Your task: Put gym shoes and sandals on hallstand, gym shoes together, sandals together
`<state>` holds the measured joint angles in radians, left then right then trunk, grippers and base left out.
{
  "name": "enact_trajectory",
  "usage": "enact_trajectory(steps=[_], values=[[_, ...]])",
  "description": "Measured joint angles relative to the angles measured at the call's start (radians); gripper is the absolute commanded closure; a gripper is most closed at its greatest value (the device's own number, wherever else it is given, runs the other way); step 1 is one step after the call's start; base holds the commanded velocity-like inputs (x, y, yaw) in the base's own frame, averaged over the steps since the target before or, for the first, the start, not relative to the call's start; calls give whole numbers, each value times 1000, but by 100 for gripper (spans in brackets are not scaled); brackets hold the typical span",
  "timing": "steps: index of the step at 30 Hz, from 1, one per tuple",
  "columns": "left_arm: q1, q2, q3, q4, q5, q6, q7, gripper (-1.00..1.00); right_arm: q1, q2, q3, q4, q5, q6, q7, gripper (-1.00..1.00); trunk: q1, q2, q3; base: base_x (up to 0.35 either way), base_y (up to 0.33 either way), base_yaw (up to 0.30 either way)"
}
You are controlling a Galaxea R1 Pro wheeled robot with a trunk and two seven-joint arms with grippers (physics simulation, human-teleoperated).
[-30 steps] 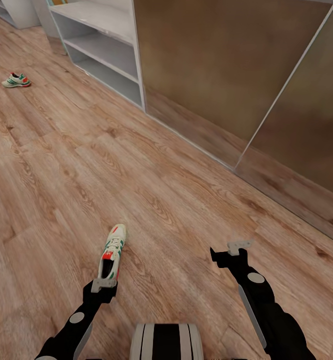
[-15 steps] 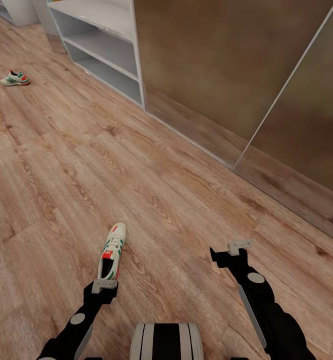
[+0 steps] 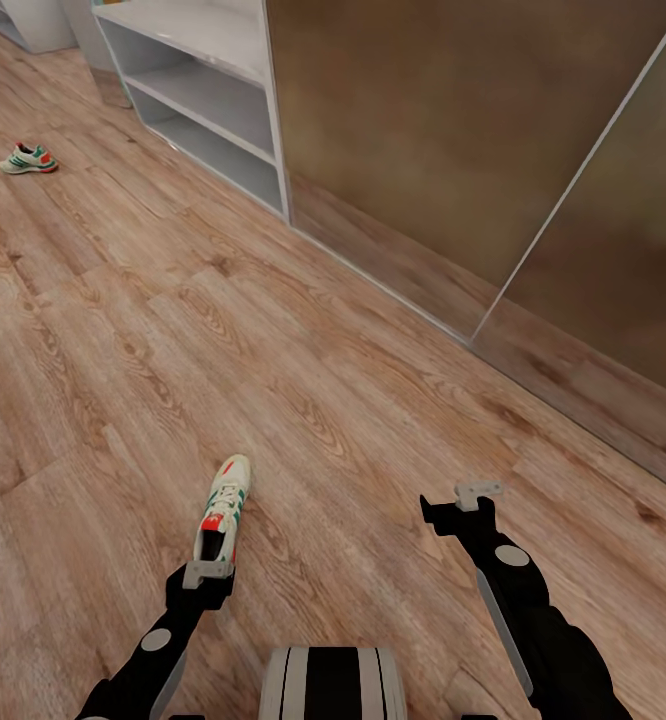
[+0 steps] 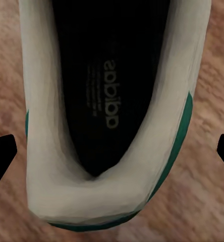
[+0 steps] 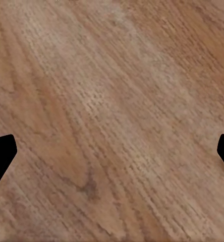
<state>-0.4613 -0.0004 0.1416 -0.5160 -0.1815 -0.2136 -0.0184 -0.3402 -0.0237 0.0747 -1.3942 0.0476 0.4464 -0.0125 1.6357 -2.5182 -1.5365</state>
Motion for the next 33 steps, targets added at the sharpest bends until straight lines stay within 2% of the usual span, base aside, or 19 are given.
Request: enact_trajectory(steps=[13,14,33], values=[[0,0,2,0,0,0,0,-100,0,0,0,0,0,0,0,-100,0,0,0,89,0,0],[0,0,2,0,0,0,0,100,0,0,0,0,0,0,0,-100,0,0,0,10,0,0],[3,2,5,-6,3,-10,-1,100,0,0,0,0,0,0,0,-100,0,0,0,1,0,0]])
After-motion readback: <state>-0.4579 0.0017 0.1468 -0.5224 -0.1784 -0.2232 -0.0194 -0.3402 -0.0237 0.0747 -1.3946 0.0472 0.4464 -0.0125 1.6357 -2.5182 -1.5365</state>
